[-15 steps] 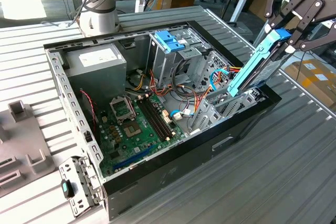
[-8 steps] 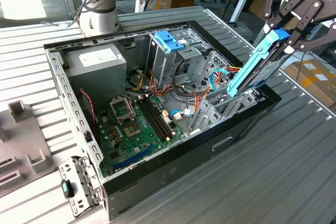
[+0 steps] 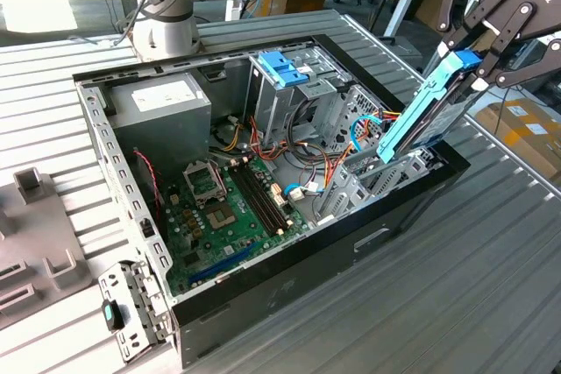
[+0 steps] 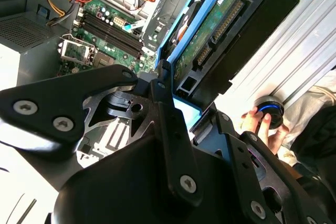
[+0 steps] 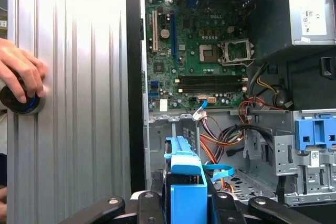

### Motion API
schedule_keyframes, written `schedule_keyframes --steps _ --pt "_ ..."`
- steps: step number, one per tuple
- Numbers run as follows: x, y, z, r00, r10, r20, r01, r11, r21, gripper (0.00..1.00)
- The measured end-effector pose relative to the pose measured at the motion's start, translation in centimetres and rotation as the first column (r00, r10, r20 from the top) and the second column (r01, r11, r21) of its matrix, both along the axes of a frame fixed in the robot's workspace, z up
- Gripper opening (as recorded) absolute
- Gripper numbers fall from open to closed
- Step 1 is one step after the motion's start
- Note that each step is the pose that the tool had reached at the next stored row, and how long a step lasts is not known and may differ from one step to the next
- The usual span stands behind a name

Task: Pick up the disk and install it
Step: 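Insert the disk into the insertion slot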

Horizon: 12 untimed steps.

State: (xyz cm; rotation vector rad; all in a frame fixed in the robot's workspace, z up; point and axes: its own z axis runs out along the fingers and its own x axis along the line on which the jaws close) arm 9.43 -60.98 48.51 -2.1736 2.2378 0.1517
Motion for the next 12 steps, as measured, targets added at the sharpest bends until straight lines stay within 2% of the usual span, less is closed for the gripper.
schedule_keyframes --steps 12 --pt "-0.09 0.04 -0.21 1.0000 0.000 0.0000 0.000 1.0000 0.0000 0.37"
